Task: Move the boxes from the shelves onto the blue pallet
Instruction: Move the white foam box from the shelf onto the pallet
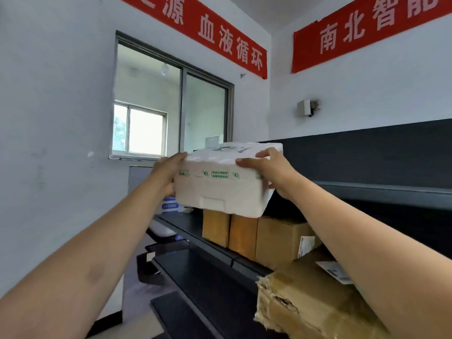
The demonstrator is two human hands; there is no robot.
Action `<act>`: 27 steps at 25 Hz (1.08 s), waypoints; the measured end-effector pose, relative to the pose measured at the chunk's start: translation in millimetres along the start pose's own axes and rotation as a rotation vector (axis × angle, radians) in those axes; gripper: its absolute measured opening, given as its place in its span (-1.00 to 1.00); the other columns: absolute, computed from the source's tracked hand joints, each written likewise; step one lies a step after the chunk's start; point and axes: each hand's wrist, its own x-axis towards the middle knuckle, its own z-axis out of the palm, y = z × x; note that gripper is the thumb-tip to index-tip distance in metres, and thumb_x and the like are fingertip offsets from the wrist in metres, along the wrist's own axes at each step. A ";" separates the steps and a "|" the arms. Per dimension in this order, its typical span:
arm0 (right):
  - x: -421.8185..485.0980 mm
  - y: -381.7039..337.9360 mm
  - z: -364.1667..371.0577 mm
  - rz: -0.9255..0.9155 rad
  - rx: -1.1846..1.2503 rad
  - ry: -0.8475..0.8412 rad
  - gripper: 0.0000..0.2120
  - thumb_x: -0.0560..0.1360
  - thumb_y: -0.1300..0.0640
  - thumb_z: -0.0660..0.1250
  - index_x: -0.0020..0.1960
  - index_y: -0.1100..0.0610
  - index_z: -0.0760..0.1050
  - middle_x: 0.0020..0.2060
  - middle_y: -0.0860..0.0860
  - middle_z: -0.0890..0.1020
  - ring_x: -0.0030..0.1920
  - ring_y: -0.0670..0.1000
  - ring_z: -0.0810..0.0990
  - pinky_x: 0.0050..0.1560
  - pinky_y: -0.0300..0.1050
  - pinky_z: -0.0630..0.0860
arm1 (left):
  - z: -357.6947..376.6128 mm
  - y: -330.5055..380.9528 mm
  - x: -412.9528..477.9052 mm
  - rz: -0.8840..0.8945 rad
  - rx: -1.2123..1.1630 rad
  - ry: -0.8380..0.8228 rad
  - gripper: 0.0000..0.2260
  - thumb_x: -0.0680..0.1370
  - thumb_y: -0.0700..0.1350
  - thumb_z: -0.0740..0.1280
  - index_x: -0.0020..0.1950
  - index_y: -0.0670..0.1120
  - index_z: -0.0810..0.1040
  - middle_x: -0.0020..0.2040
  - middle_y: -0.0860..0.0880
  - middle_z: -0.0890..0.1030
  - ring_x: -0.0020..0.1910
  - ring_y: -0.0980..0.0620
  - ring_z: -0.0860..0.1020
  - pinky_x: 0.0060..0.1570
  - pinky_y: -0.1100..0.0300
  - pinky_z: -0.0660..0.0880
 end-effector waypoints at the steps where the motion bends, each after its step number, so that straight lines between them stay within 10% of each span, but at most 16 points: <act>1: -25.3 0.1 8.6 -0.002 0.015 -0.013 -0.43 0.33 -0.16 0.48 0.19 0.08 0.37 -0.05 -0.08 0.51 -0.08 -0.08 0.48 -0.14 -0.12 0.43 | -17.0 -3.3 -29.0 -0.001 -0.021 0.052 -0.76 0.48 -0.02 0.39 0.08 -0.07 0.48 -0.22 -0.06 0.51 -0.26 -0.05 0.48 -0.23 -0.02 0.49; 6: -111.2 -17.1 56.6 0.183 0.369 -0.018 -0.55 0.41 -0.04 0.43 0.23 0.04 0.40 0.17 0.07 0.52 0.08 0.10 0.52 0.19 0.17 0.50 | -121.3 -7.3 -138.3 0.011 -0.016 0.293 -0.72 0.42 -0.02 0.43 0.06 -0.10 0.52 -0.13 -0.07 0.54 -0.18 -0.06 0.48 -0.03 -0.19 0.48; 11: -175.2 -27.9 122.1 0.603 0.610 -0.117 0.04 0.09 -0.28 0.55 0.44 -0.03 0.18 0.15 0.13 0.48 0.19 0.26 0.47 0.18 0.32 0.40 | -251.4 -3.9 -233.2 -0.024 0.020 0.309 -0.71 0.33 -0.01 0.41 -0.01 -0.08 0.60 -0.05 -0.07 0.59 -0.06 -0.10 0.52 -0.10 -0.13 0.51; 16: -236.2 -34.6 204.8 0.751 0.641 -0.249 -0.23 0.28 -0.21 0.47 0.37 -0.02 0.23 0.34 0.18 0.35 0.21 0.33 0.37 0.20 0.37 0.34 | -381.3 -4.8 -294.6 -0.031 0.031 0.377 -0.93 0.46 -0.03 0.35 -0.11 0.00 0.55 -0.08 -0.03 0.59 0.01 -0.07 0.50 -0.08 0.03 0.45; 20: -312.1 -25.0 327.5 0.911 0.623 -0.311 -0.22 0.17 -0.08 0.54 0.29 0.00 0.26 0.22 0.16 0.43 0.17 0.34 0.42 0.11 0.51 0.34 | -494.0 -36.4 -347.4 -0.278 0.018 0.423 -0.51 0.49 0.16 0.32 0.33 -0.06 0.45 0.22 -0.07 0.58 0.10 -0.09 0.57 -0.04 0.05 0.52; 23: -374.1 -17.1 413.4 0.999 0.651 -0.289 -0.38 0.23 -0.01 0.52 0.17 0.08 0.31 0.09 0.12 0.44 0.21 0.29 0.39 0.15 0.55 0.27 | -555.0 -66.7 -412.7 -0.513 -0.045 0.324 -0.51 0.41 0.17 0.39 0.26 -0.04 0.55 0.18 -0.09 0.63 0.16 -0.12 0.58 0.27 -0.14 0.40; 27: -467.6 24.5 503.2 1.109 0.633 -0.156 -0.29 0.22 0.09 0.53 0.24 0.02 0.21 0.01 0.07 0.44 0.09 0.21 0.46 0.04 0.52 0.38 | -636.1 -119.8 -504.7 -0.729 -0.043 0.365 -0.47 0.29 0.13 0.45 0.22 0.00 0.56 0.17 -0.13 0.63 0.17 -0.22 0.55 0.18 -0.28 0.41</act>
